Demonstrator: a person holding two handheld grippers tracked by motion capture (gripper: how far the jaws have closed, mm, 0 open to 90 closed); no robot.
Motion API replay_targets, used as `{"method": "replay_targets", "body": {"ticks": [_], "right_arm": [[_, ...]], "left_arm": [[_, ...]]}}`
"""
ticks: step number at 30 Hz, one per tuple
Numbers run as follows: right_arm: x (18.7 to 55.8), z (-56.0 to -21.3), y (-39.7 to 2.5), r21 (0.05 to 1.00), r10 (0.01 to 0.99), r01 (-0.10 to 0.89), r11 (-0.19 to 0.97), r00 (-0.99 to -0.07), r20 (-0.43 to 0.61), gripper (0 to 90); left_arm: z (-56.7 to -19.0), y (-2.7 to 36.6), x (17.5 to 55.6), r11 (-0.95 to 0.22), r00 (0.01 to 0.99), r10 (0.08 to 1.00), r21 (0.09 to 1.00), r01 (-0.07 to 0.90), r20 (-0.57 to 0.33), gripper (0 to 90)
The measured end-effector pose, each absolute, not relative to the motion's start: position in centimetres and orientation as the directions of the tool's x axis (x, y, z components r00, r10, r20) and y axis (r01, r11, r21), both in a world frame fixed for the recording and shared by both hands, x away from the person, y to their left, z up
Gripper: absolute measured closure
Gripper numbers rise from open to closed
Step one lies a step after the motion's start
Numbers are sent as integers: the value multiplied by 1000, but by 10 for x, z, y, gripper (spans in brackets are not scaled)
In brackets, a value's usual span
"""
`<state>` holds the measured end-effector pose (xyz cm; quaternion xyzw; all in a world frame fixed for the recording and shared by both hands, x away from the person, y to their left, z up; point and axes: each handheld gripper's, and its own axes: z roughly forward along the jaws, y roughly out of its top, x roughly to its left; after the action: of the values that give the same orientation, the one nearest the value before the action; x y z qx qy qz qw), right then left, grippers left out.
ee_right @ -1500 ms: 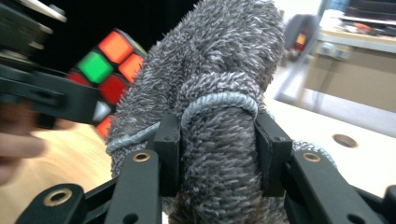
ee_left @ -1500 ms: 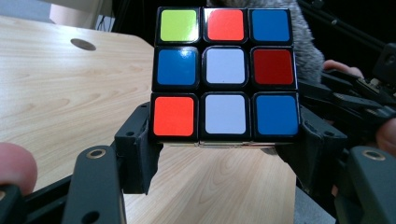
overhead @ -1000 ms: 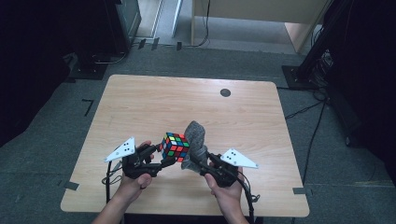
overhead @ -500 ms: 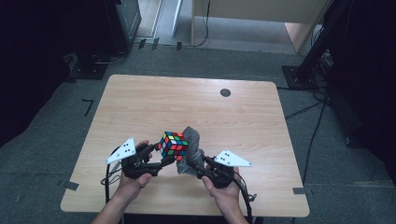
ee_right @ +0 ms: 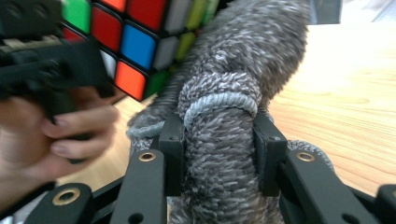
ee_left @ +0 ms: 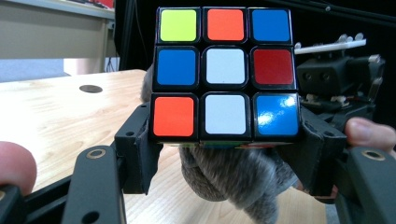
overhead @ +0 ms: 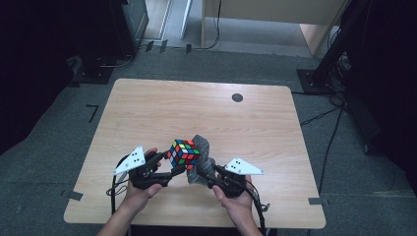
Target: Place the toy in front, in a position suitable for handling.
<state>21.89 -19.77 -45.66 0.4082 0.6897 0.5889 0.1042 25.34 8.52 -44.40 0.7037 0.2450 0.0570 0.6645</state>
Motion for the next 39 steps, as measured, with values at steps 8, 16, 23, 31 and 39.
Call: {"method": "replay_targets", "body": {"ticks": [8,16,23,31,39], "right_arm": [[221,-456,-197,891,660,455,4,-670,339,635],[217,-430,-226,942,789,327,-73,-558,255,637],[216,-428,-207,930,724,368,-6,-640,258,631],[219,-431,-218,925,749,378,-35,-603,274,631],[216,-435,-204,921,857,350,172,-513,35,635]], "left_arm": [[-445,83,253,-36,870,450,969,245,-203,343],[-453,70,246,-324,833,541,942,83,112,343],[-457,52,231,-413,853,471,911,-13,226,343],[-459,52,231,-437,843,474,899,-27,256,343],[-458,46,233,-483,837,484,875,13,255,342]]}}
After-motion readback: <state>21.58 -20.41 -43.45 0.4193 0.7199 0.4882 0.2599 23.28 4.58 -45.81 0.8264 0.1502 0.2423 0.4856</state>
